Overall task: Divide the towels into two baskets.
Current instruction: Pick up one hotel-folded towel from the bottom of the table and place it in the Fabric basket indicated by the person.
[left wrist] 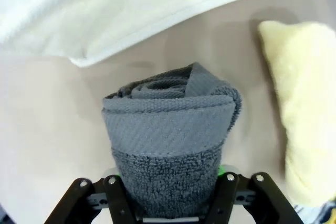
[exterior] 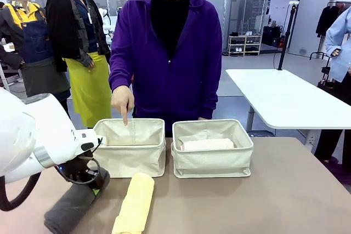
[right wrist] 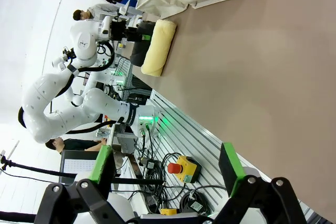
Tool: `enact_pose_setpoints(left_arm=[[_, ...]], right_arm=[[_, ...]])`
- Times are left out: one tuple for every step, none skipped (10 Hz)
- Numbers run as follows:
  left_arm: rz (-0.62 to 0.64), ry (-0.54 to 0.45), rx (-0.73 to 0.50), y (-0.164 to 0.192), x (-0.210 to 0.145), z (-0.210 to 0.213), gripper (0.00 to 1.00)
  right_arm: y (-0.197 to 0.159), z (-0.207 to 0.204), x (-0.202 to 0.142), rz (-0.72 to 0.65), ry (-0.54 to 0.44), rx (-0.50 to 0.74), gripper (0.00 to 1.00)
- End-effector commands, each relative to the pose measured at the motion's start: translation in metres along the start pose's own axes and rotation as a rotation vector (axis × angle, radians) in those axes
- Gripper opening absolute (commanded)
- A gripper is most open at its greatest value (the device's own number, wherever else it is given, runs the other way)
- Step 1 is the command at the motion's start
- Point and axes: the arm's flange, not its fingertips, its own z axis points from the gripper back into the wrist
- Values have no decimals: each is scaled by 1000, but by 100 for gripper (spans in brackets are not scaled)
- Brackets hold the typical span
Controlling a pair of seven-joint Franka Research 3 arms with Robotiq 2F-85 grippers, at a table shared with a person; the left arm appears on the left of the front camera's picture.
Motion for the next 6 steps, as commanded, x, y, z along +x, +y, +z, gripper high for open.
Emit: enact_pose_setpoints(left_arm=[[-178, 46, -17, -6, 1, 48, 58], [-254, 83, -12, -10, 5, 62, 58], [-324, 109, -30, -14, 6, 73, 58], [-414, 141, -23, -20, 8, 86, 58], [-543, 84, -1, -27, 15, 103, 58], [-723, 20, 60, -39, 26, 119, 58]], right_arm=[[3, -1, 0, 14, -12, 1, 100], [3, -1, 0, 14, -12, 1, 100], [3, -1, 0, 14, -12, 1, 100], [3, -1, 0, 14, -12, 1, 100], [3, -1, 0, 14, -12, 1, 100], [3, -1, 0, 14, -12, 1, 100]])
